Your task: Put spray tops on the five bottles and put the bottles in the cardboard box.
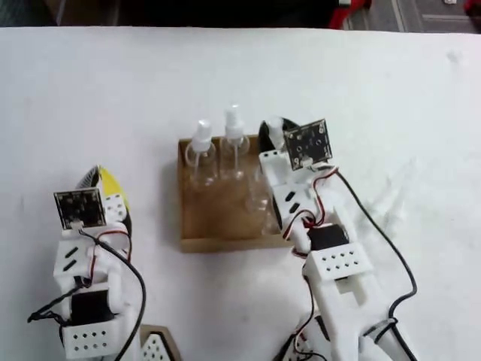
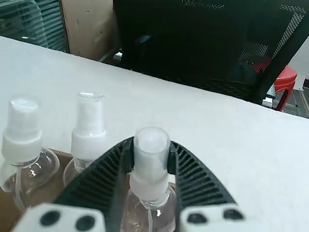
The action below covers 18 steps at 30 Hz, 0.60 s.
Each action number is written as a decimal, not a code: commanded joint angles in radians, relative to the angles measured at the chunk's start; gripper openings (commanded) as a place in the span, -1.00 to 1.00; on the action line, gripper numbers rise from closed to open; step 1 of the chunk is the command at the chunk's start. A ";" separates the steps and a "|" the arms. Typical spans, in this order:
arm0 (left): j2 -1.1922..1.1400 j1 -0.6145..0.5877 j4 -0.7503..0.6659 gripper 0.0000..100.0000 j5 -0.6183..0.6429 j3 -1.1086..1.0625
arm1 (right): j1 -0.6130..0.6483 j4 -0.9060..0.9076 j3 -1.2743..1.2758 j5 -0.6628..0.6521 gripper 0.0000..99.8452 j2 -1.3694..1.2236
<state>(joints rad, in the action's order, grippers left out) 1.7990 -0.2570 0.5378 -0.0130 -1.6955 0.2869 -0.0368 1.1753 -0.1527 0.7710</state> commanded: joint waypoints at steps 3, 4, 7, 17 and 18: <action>0.008 0.013 -0.021 -0.95 -0.014 0.003 | 0.002 -0.021 -0.008 0.006 -0.97 -0.001; 0.008 0.013 -0.021 -0.95 -0.014 0.003 | 0.002 -0.019 -0.008 0.006 -0.97 -0.001; 0.008 0.015 -0.021 -0.95 -0.014 0.003 | 0.002 -0.018 -0.008 0.006 -0.97 -0.001; 0.007 0.015 -0.021 -0.95 -0.015 0.003 | 0.001 -0.022 -0.014 0.006 -0.97 0.001; 0.007 0.015 -0.021 -0.95 -0.015 0.003 | -0.002 -0.022 -0.014 0.006 -0.97 0.001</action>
<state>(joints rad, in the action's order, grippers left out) 1.7990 -0.2524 0.5378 -0.0192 -1.6955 0.2869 -0.0368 1.1784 -0.1527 0.7725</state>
